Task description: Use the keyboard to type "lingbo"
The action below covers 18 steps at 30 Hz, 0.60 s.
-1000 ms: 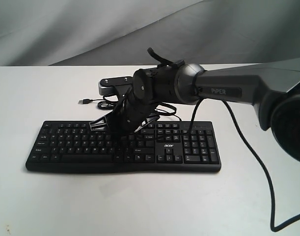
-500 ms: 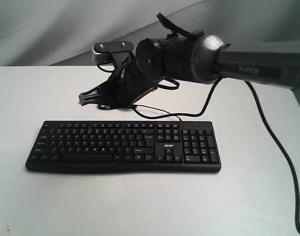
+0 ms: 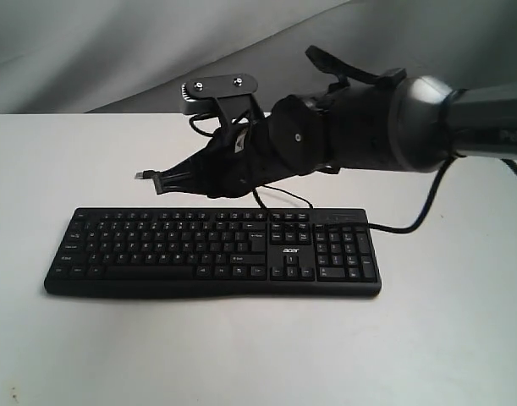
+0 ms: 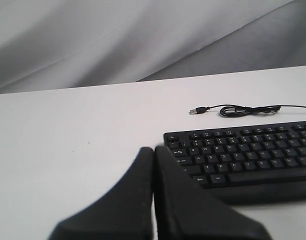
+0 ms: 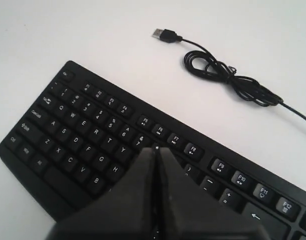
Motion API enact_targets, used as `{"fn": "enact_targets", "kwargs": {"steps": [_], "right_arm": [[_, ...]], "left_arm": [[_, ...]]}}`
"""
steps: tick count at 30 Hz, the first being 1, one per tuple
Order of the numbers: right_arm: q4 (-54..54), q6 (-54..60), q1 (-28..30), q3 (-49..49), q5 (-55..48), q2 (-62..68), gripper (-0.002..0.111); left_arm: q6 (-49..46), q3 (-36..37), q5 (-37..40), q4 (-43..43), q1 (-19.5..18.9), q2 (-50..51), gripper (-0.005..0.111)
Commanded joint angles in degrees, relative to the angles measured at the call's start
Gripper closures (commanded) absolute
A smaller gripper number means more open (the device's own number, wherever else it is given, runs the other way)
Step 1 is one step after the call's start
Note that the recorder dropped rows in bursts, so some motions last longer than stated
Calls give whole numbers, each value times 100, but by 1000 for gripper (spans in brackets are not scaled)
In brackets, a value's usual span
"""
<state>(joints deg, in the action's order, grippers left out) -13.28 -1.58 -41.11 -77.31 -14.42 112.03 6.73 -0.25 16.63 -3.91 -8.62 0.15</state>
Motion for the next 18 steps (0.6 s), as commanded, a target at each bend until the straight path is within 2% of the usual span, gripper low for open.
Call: {"fn": "enact_targets", "kwargs": {"steps": [1, 5, 9, 18], "right_arm": [[63, 28, -1, 547, 513, -524, 108], [235, 28, -1, 1450, 1187, -1599, 108], [372, 28, 52, 1916, 1223, -2572, 108], [372, 28, 52, 2068, 1199, -3503, 108]], "left_arm": [[23, 25, -26, 46, -11, -15, 106], [23, 25, -26, 46, -11, -15, 106], [23, 25, -26, 46, -11, -15, 106], [23, 25, -26, 46, -11, -15, 106]]}}
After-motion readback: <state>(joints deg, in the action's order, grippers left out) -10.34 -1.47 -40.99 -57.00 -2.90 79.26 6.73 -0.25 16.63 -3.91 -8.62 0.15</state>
